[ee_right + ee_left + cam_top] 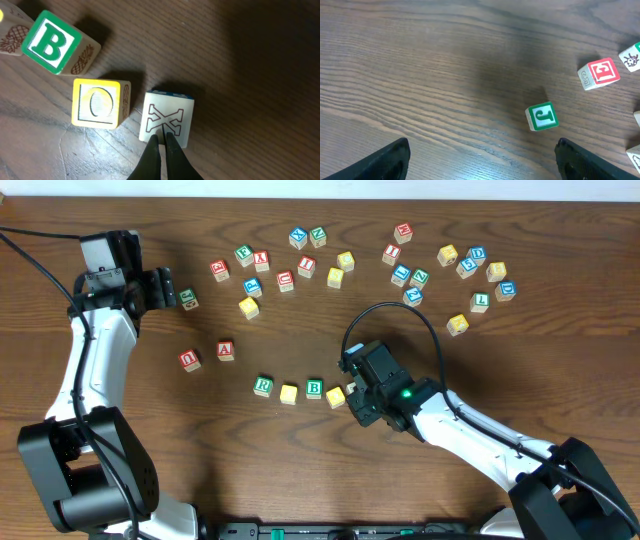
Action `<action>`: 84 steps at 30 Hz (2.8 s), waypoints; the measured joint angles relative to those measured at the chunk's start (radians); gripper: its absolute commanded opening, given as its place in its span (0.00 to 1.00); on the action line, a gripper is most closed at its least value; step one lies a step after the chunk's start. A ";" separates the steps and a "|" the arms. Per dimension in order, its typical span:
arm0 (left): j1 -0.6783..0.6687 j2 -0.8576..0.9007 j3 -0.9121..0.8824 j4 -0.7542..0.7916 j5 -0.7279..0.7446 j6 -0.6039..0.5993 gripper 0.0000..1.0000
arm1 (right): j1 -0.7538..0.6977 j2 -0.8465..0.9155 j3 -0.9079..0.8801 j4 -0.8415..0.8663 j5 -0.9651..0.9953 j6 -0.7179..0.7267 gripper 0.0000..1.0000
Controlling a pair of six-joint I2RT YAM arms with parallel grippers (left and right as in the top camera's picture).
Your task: Spell out ROBOT
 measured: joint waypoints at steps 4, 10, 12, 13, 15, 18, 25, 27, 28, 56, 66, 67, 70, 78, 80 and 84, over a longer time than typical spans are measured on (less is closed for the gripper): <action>0.000 0.000 0.000 0.000 0.000 0.000 0.91 | 0.000 0.002 0.004 -0.032 -0.001 0.000 0.01; 0.000 0.000 0.000 0.000 0.000 0.000 0.91 | 0.000 0.034 -0.002 -0.082 0.000 -0.002 0.01; 0.000 0.000 0.000 0.000 0.000 0.000 0.91 | 0.000 0.034 -0.002 -0.085 0.000 -0.003 0.01; 0.000 0.000 0.000 0.000 0.000 0.000 0.91 | 0.000 0.034 -0.002 -0.078 0.000 -0.004 0.01; 0.000 0.000 0.000 0.000 0.000 0.000 0.91 | 0.000 0.034 -0.002 -0.053 0.000 -0.004 0.01; 0.000 0.000 0.000 0.000 0.000 0.000 0.91 | 0.000 0.034 0.005 -0.037 0.000 -0.008 0.01; 0.000 0.000 0.000 0.000 0.000 0.000 0.91 | 0.000 -0.007 0.060 -0.037 0.000 -0.017 0.01; 0.000 0.000 0.000 0.000 0.000 0.000 0.91 | 0.000 -0.011 0.063 -0.037 0.000 -0.019 0.01; 0.000 0.000 0.000 0.000 0.000 0.000 0.91 | 0.000 -0.011 0.063 -0.038 0.000 -0.020 0.01; 0.000 0.000 0.000 0.000 0.000 0.000 0.91 | -0.001 0.062 0.076 -0.038 0.000 -0.021 0.01; 0.000 0.000 0.000 0.000 0.000 0.000 0.91 | 0.000 0.062 0.077 -0.042 -0.001 -0.020 0.01; 0.000 0.000 0.000 0.000 0.000 0.000 0.91 | 0.000 0.062 0.077 -0.040 -0.001 -0.020 0.01; 0.000 0.000 0.000 0.000 0.000 0.000 0.91 | 0.000 0.061 0.076 -0.040 -0.001 -0.021 0.01; 0.000 0.000 0.000 0.000 0.000 0.000 0.91 | 0.001 0.054 0.063 -0.036 -0.003 -0.021 0.01; 0.000 0.000 0.000 0.000 0.000 0.000 0.91 | 0.001 0.053 0.062 -0.036 -0.003 -0.024 0.01; 0.000 0.000 0.000 0.000 0.000 0.000 0.91 | 0.001 0.050 0.056 -0.038 -0.003 -0.032 0.01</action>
